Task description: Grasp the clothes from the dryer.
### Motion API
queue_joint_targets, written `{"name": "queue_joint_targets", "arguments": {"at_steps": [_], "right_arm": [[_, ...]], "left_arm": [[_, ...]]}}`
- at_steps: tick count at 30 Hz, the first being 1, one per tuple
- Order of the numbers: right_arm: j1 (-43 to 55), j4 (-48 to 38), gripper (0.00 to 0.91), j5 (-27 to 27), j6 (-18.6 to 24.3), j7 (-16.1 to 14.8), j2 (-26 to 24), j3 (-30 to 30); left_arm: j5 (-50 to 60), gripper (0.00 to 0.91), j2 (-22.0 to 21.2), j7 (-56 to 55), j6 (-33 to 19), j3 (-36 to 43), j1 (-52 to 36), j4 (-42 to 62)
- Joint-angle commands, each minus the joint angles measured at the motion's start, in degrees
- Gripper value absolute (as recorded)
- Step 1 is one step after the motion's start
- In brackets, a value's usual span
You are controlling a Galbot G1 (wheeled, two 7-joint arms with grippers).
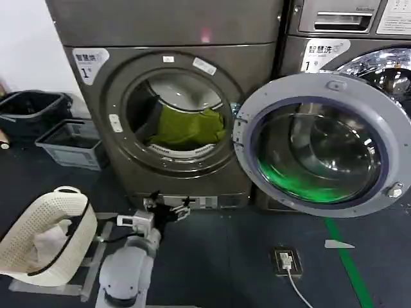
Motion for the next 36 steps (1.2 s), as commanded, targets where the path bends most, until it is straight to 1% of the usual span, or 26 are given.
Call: {"name": "queue_joint_targets", "arguments": {"at_steps": [1,5,13,36], "right_arm": [[-0.1,0.8,0.907,2.3,-0.2,0.7,0.5,0.5],[0.0,1.6,0.907,3.7,0.0,0.7,1.1,0.2],[0.8,2.0,0.907,4.2,0.7,1.8,1.8,-1.4],[0.7,1.7,0.907,5.9,1.1,1.6,1.6,-0.5]], "left_arm": [[0.2,0.907,-0.1,-0.1,2.8,0.0,0.0,-0.2],[0.4,0.907,0.0,-0.1,2.8,-0.1,-0.1,0.1],[0.3,0.907,0.4,0.0,2.8,0.0,-0.2,0.0],[0.9,0.907,0.1,0.3,2.8,0.4,-0.2,0.5]]}}
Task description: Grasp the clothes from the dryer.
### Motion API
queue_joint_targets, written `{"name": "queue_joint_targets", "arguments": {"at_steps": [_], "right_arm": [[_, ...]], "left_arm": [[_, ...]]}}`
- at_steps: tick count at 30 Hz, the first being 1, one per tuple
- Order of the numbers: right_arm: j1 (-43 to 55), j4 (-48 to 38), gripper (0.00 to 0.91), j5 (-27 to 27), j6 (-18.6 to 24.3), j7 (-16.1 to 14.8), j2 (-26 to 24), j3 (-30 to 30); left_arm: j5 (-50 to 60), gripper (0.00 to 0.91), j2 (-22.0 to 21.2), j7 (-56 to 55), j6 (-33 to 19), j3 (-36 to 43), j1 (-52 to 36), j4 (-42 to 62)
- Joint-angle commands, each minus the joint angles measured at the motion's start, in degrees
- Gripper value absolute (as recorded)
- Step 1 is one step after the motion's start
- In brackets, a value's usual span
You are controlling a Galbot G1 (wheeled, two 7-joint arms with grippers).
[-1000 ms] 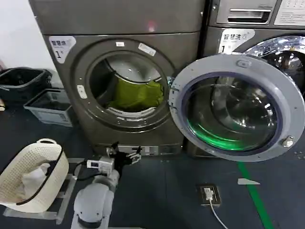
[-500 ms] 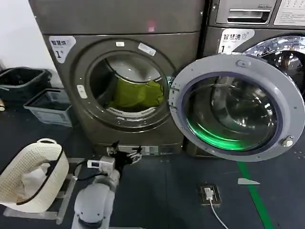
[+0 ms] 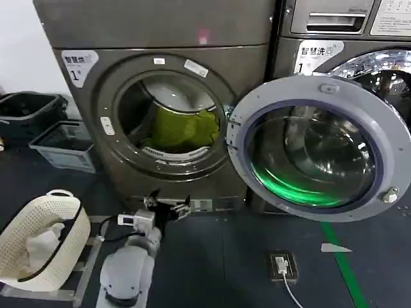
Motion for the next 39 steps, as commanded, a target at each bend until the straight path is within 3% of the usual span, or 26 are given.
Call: {"name": "queue_joint_targets", "arguments": {"at_steps": [1,39], "right_arm": [[-0.1,0.1,0.907,0.3,0.1,-0.1,0.1,0.1],[-0.4,0.3,0.907,0.6,0.2,-0.2,0.9,0.2]], "left_arm": [[0.0,0.907,0.0,-0.1,2.8,0.0,0.1,0.4],[-1.0,0.907,0.3,-3.4,2.8,-1.1,0.6,0.1]]}}
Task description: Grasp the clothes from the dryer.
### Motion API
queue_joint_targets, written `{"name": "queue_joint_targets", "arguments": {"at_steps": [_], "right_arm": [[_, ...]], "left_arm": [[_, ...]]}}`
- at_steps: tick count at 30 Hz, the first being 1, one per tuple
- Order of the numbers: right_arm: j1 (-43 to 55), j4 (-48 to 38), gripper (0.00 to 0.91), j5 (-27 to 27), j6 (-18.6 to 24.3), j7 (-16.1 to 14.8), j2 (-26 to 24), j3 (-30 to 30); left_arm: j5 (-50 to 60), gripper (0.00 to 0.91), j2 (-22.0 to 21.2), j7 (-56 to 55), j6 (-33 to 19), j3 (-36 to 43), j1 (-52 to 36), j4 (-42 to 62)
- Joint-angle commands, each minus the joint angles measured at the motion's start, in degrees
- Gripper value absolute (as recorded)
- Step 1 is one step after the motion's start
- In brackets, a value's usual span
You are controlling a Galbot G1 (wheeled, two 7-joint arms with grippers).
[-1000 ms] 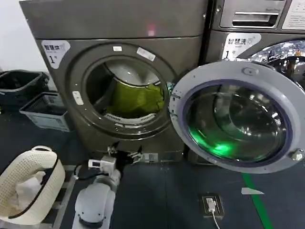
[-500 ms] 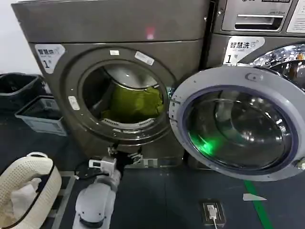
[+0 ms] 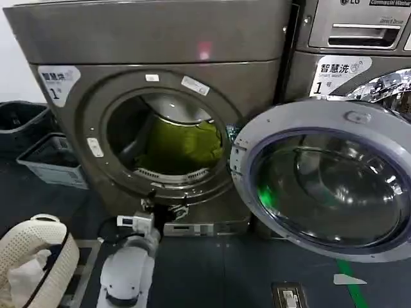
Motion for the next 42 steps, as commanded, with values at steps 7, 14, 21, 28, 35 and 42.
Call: {"name": "queue_joint_targets", "arguments": {"at_steps": [7,14,21,28,35,42], "right_arm": [[0.2,-0.2,0.907,0.0,-0.1,-0.1,-0.2,0.5],[-0.1,0.2,0.907,0.2,0.0,-0.2,0.5,0.3],[0.4,1.1,0.907,0.3,-0.3,-0.1,0.7,-0.4],[0.2,1.3,0.907,0.5,-0.3,-0.1,1.1,-0.3],[0.1,1.0,0.907,0.6,-0.3,-0.1,1.0,-0.1],[0.1,0.8,0.907,0.5,-0.4,-0.4,1.1,-0.1]], "left_arm": [[-0.3,0.907,0.0,-0.1,2.8,-0.2,-0.4,0.0],[-0.9,0.907,0.2,0.0,2.8,-0.9,-1.3,0.1],[-1.6,0.907,0.7,0.0,2.8,-0.8,-0.8,-0.5],[-3.4,0.907,0.6,-1.6,2.8,-0.5,-0.7,-0.9],[-3.0,0.907,0.4,-1.4,2.8,-0.5,-0.4,-0.7],[-2.1,0.907,0.4,-1.2,2.8,-0.4,-0.4,-0.4]]}}
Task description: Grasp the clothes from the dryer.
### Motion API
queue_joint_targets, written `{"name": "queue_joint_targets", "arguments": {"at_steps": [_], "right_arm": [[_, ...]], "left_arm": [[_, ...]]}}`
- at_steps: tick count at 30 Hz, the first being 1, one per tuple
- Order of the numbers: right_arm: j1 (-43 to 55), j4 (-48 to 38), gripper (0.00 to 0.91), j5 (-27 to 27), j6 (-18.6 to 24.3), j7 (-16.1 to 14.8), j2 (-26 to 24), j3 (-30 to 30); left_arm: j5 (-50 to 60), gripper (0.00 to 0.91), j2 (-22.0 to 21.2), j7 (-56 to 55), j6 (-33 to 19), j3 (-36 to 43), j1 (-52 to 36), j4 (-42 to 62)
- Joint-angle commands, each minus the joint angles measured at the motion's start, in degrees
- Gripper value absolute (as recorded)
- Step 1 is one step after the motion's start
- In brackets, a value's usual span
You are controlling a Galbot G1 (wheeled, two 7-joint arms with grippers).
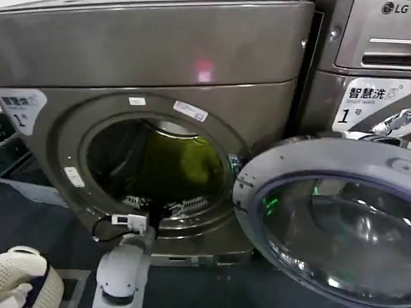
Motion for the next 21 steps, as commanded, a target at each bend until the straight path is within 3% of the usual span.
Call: {"name": "queue_joint_targets", "arguments": {"at_steps": [1,14,21], "right_arm": [[0.1,-0.1,0.907,-0.1,0.0,0.0,0.0,0.0],[0.3,-0.2,0.907,-0.6,-0.2,0.8,-0.1,0.1],[0.6,-0.2,0.907,-0.4,0.2,0.3,0.1,-0.2]], "left_arm": [[0.4,0.907,0.0,0.0,2.8,0.0,0.0,0.2],[0.7,0.907,-0.4,-0.3,2.8,-0.5,-1.4,1.8],[3.9,0.907,-1.2,-2.5,0.9,-0.7,-6.9,11.4]]}}
